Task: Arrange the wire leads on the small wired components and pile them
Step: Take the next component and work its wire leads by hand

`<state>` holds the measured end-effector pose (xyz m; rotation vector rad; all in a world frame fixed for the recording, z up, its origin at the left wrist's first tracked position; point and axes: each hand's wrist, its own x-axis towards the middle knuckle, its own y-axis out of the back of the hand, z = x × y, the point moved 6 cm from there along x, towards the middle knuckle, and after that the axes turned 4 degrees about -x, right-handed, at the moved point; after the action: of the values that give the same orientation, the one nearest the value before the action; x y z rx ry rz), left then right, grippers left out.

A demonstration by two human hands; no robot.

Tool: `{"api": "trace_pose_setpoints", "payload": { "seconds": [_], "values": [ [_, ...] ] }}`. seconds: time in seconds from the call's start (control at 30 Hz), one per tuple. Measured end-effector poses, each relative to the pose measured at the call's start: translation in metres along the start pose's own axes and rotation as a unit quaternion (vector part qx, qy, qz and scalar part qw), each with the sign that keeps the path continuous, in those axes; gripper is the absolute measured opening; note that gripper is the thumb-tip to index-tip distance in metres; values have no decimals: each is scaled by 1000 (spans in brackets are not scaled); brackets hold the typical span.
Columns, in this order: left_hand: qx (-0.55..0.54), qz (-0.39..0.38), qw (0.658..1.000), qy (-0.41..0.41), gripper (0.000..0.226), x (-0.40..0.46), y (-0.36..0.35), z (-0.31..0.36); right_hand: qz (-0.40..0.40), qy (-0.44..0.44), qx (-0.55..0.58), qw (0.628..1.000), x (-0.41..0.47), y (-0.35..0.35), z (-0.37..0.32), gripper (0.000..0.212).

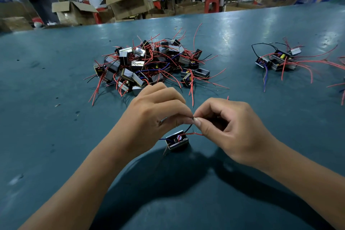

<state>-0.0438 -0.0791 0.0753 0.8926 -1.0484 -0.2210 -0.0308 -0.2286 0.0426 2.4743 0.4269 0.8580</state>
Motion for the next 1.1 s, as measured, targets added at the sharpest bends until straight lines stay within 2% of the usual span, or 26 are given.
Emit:
{"api": "trace_pose_setpoints", "payload": {
  "seconds": [0.1,0.2,0.33,0.5,0.53,0.67,0.73,0.8,0.9,1.1],
  "values": [
    [-20,-10,999,23,19,0,-4,-3,10,25,-36,999,0,1,-3,7],
    [-108,-53,987,109,25,-4,-15,-10,20,34,-49,998,-1,2,-3,5],
    [-263,-93,927,249,21,-12,-31,-15,29,30,-42,998,-1,2,-1,4],
    [-373,-64,865,329,23,-14,-37,-19,31,28,-45,998,-1,1,-1,6],
    [-379,-60,861,334,23,-14,-37,-19,32,24,-46,998,-1,2,0,7],
    [-325,-20,897,298,13,-11,-25,-25,41,-15,-21,999,0,5,6,9],
    [-251,-18,941,228,3,-9,-13,-25,39,-29,-9,999,0,6,8,9],
    [-180,-16,972,151,11,-8,-5,-20,37,-35,-3,999,-1,6,9,9],
    [-149,6,982,117,11,-6,-3,-17,29,-38,5,999,-1,5,10,10],
    [-116,22,988,97,11,-5,-3,-14,20,-43,23,999,-2,2,9,9]
  ]
}}
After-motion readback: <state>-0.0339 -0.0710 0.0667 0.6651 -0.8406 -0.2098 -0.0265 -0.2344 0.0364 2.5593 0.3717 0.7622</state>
